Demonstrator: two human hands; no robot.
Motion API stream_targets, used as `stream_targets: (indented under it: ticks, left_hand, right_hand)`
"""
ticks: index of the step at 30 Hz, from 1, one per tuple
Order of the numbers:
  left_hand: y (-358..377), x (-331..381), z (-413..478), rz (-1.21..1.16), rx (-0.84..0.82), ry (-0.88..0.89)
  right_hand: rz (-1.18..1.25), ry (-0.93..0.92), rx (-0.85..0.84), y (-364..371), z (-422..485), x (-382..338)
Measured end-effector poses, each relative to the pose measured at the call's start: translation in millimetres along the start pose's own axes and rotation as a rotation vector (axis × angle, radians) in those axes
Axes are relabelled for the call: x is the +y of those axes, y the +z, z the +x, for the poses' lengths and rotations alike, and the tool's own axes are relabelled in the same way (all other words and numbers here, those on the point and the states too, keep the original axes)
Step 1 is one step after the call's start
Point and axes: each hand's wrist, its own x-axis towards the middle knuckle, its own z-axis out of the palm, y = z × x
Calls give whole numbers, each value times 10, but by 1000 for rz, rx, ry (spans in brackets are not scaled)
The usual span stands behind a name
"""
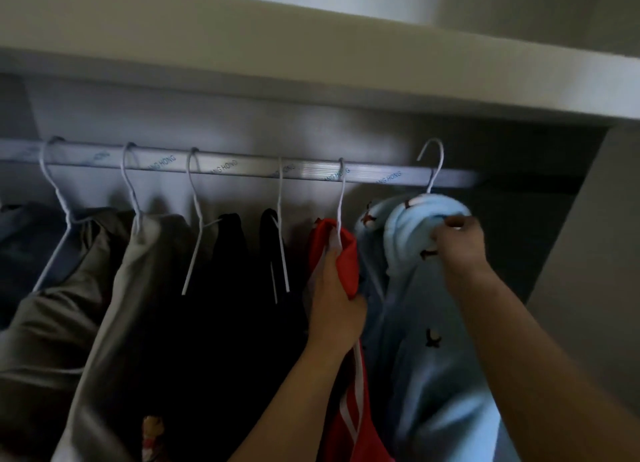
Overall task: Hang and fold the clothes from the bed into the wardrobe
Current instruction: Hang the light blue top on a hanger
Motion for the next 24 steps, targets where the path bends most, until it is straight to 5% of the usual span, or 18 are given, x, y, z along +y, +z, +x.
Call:
stream_targets:
  ticks: [13, 24]
  left_hand:
    - [445, 100, 88, 257, -147, -44]
    - [257, 62, -290, 311, -23, -3]
  right_hand:
    - [-261, -131, -78, -155, -143, 569]
    - [-363, -129, -45, -304, -716, 695]
